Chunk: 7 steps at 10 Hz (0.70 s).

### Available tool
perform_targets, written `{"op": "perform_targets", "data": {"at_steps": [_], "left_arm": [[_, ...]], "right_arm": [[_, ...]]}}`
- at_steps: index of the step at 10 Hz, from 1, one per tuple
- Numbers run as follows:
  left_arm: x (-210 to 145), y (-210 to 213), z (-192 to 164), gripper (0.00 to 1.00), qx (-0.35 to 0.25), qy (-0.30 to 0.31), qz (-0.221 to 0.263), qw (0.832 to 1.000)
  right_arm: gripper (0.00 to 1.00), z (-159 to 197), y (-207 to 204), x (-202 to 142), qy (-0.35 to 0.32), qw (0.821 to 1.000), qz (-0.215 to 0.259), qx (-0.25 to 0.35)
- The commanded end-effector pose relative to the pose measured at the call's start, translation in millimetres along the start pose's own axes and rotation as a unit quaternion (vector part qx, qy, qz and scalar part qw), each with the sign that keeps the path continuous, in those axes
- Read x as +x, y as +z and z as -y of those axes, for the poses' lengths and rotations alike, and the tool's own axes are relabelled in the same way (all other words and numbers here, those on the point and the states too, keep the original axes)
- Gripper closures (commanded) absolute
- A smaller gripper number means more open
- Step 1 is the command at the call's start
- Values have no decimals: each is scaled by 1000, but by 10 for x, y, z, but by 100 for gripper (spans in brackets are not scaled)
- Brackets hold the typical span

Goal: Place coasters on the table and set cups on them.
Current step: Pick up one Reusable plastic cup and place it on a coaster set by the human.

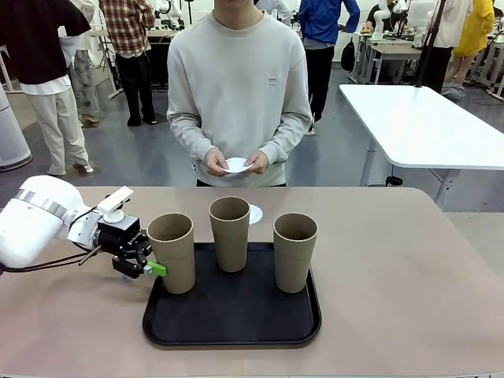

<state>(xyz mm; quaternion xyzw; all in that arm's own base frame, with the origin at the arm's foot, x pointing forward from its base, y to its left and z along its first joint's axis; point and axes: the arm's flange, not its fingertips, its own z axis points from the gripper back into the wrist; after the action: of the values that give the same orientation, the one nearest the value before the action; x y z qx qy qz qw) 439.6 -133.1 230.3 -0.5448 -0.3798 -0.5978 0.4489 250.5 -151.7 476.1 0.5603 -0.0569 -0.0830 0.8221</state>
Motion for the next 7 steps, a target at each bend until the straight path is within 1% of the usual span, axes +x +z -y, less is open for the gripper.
{"op": "perform_targets", "data": {"at_steps": [1,2,3,4,5,6,7], "left_arm": [[-41,-14,-25,0,-12,-30,0,999],[-31,-11,-14,60,-18,-37,5,999],[-26,-13,-10,60,-20,-38,5,999],[-17,-17,-9,100,-22,-38,5,999],[-12,-16,-5,66,-22,-38,4,999],[0,-11,-1,100,-22,-39,1,999],[45,1,25,100,-18,-38,2,999]], "right_arm": [[0,4,2,5,3,1000,-1,5],[0,4,2,5,3,1000,-1,5],[0,4,2,5,3,1000,-1,5],[0,4,2,5,3,1000,-1,5],[0,4,2,5,3,1000,-1,5],[0,4,2,5,3,1000,-1,5],[0,4,2,5,3,1000,-1,5]]}}
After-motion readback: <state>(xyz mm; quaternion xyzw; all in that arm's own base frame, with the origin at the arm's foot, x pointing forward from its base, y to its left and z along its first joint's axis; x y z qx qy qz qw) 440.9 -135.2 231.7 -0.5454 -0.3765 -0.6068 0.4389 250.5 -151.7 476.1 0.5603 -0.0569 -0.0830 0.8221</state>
